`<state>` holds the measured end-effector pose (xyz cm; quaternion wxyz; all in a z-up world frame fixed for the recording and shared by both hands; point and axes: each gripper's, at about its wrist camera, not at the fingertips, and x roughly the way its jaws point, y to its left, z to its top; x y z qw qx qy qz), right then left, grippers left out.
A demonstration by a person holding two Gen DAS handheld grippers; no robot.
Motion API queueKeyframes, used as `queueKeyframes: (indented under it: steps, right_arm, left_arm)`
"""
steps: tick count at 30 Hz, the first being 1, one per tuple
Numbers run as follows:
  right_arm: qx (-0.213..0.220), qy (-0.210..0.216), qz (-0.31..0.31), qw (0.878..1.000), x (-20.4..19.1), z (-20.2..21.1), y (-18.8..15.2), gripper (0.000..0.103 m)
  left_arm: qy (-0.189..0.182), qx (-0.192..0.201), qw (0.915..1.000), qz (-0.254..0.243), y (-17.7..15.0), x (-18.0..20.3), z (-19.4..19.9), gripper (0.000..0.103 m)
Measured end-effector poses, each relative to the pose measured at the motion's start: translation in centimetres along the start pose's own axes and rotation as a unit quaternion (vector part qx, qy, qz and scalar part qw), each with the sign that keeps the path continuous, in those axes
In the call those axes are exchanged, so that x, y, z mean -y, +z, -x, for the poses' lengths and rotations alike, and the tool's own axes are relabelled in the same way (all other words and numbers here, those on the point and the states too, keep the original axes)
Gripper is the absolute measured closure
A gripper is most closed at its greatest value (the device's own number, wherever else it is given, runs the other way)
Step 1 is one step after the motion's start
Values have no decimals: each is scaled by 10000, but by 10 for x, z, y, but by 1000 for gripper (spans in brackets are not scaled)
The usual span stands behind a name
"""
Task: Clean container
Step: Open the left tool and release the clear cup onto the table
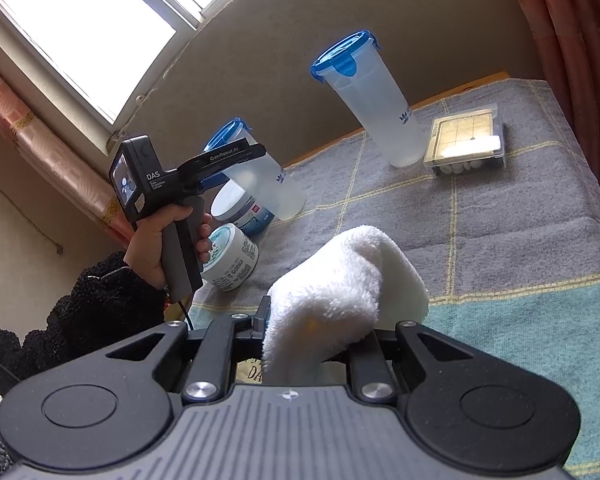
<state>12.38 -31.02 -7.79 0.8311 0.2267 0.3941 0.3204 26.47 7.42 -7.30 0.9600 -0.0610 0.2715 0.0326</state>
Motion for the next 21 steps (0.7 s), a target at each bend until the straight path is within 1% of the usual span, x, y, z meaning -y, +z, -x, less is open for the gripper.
queueKeyframes:
  steps: [2, 7, 11, 13, 17, 19, 21]
  right_arm:
    - [3, -12, 13, 10000, -1, 1, 0, 81]
    - [12, -31, 59, 10000, -7, 4, -2, 82]
    - [19, -36, 110, 9999, -13, 8, -6, 81]
    - [2, -46, 165, 9999, -17, 9, -8, 81]
    - [3, -94, 210, 9997, -25, 12, -14, 82]
    - [7, -99, 250, 9996, -29, 14, -17, 81]
    - [20, -113, 284, 9995, -33, 18, -20, 82]
  left_arm:
    - [-1, 8, 10000, 8, -1, -1, 5, 7]
    - [2, 40, 10000, 35, -3, -2, 19, 7]
    - [-66, 73, 9998, 153, -7, -3, 38, 7]
    - [-100, 90, 9997, 212, -9, -4, 48, 5]
    - [-242, 75, 9992, 314, -16, 3, 65, 4]
    - [-311, 87, 9990, 296, -21, 8, 74, 4]
    - [-334, 105, 9992, 168, -23, 16, 79, 3]
